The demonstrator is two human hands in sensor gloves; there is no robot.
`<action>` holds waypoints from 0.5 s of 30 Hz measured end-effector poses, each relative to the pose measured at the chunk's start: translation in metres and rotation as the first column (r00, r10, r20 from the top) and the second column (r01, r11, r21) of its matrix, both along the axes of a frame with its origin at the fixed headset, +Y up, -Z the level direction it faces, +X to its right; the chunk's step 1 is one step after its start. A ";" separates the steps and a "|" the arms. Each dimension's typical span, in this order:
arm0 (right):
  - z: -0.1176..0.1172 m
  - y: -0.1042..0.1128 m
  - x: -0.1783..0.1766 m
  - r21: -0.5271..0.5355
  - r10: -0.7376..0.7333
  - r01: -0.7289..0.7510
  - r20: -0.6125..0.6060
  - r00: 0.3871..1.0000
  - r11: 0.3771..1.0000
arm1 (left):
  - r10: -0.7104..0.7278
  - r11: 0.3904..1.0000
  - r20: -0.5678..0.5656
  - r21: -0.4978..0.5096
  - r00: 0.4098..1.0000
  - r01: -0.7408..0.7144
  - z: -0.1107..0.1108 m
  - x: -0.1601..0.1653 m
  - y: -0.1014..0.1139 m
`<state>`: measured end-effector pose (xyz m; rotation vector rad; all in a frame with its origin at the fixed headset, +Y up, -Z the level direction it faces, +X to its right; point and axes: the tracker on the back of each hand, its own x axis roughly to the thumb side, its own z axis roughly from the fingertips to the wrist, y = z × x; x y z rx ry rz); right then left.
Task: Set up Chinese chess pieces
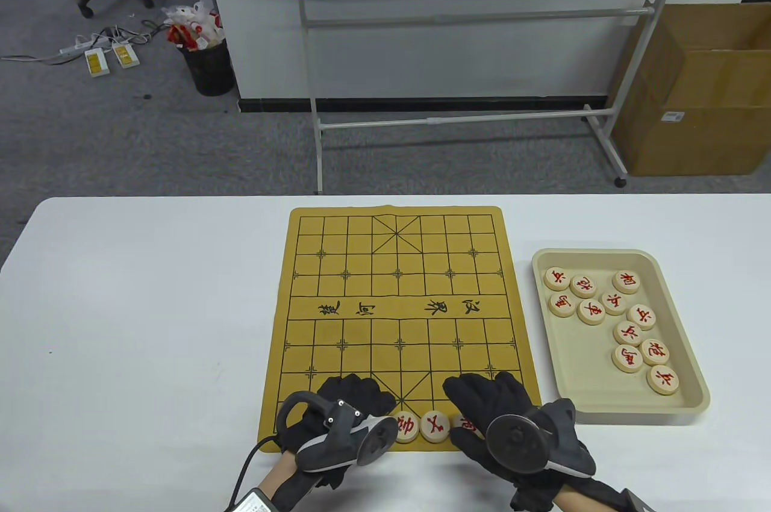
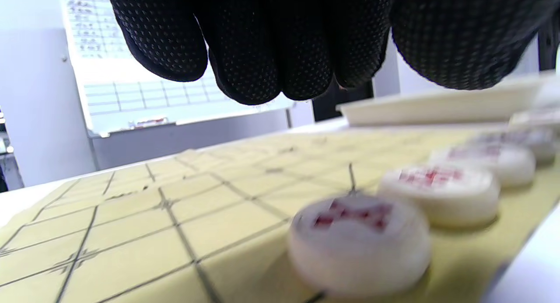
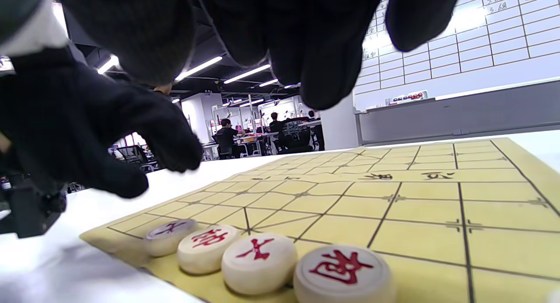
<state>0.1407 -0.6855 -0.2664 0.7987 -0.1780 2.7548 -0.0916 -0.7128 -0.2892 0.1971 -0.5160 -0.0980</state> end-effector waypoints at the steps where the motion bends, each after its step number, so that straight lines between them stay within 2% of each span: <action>1: 0.000 0.000 0.000 -0.002 0.002 -0.002 0.000 1.000 1.000 | 0.043 0.999 -0.002 -0.005 0.999 -0.043 0.002 -0.002 0.004; 4: 0.000 0.000 -0.001 -0.003 0.004 -0.004 0.000 1.000 1.000 | 0.139 0.990 0.003 -0.010 0.990 -0.139 0.008 -0.009 0.013; 9: -0.002 -0.002 -0.002 -0.011 0.014 -0.014 0.002 1.000 1.000 | 0.302 0.950 0.015 -0.087 0.953 -0.299 0.011 -0.019 0.020; 13: -0.004 0.000 0.000 -0.016 0.015 -0.015 0.019 1.000 1.000 | 0.325 0.940 0.027 -0.117 0.945 -0.320 0.013 -0.020 0.020; 15: -0.009 0.011 0.007 -0.003 0.008 -0.008 0.043 0.999 1.000 | 0.319 0.944 0.028 -0.102 0.947 -0.315 0.015 -0.020 0.023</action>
